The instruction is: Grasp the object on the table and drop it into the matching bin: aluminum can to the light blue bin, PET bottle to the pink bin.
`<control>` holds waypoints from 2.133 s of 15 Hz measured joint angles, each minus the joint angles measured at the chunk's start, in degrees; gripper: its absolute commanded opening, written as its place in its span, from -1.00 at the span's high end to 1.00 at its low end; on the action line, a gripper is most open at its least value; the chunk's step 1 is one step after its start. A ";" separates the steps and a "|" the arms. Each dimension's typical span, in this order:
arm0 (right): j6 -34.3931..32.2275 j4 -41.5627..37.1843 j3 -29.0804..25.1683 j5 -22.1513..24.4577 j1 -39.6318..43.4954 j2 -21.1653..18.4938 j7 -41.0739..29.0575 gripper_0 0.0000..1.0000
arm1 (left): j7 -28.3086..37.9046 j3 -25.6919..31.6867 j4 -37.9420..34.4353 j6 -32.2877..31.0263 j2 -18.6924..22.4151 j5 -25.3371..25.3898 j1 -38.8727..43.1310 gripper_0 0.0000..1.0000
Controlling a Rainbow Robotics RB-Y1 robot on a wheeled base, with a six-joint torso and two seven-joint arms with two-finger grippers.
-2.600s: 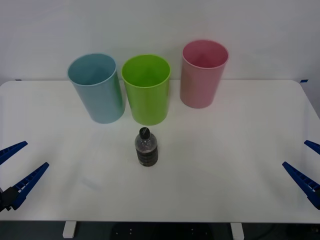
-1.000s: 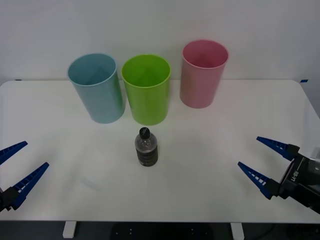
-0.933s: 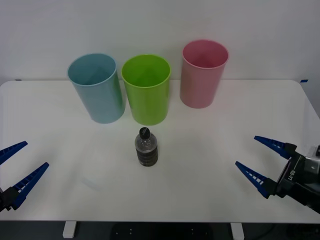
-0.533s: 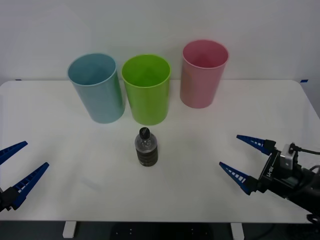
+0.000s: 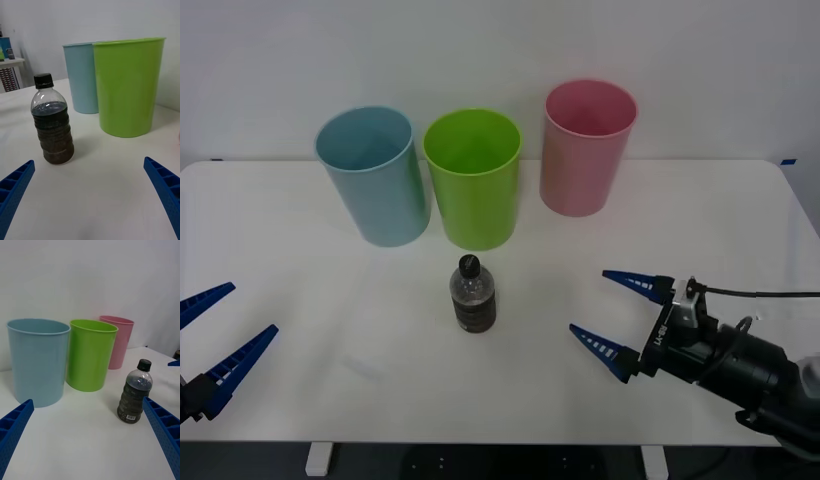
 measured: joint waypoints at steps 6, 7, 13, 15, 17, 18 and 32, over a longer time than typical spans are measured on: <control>6.76 0.00 7.87 -0.04 -2.13 0.00 1.26 -1.00 | 0.00 0.00 0.00 0.00 0.00 0.00 0.00 -1.00; 7.81 0.00 8.95 -0.04 -2.49 0.00 1.37 -1.00 | 0.00 0.00 0.00 0.00 0.00 0.00 0.00 -1.00; 15.26 0.00 15.37 -0.25 -5.16 0.88 2.22 -1.00 | 0.00 0.00 0.00 0.00 0.00 0.00 0.00 -1.00; 16.13 0.00 16.64 -0.24 -5.87 1.27 2.23 -1.00 | 0.00 0.00 0.00 0.00 0.00 0.00 0.00 -1.00; 16.65 0.00 18.17 -0.24 -6.81 1.41 2.21 -1.00 | 0.00 0.00 0.00 0.00 0.00 0.00 0.00 -1.00; 17.03 0.00 19.00 -0.24 -7.24 1.47 2.13 -1.00 | 0.00 0.00 0.00 0.00 0.00 0.00 0.00 -1.00; 17.81 15.83 21.37 2.57 -18.62 9.81 4.72 -1.00 | 0.00 0.00 0.00 0.00 0.00 0.00 0.00 -1.00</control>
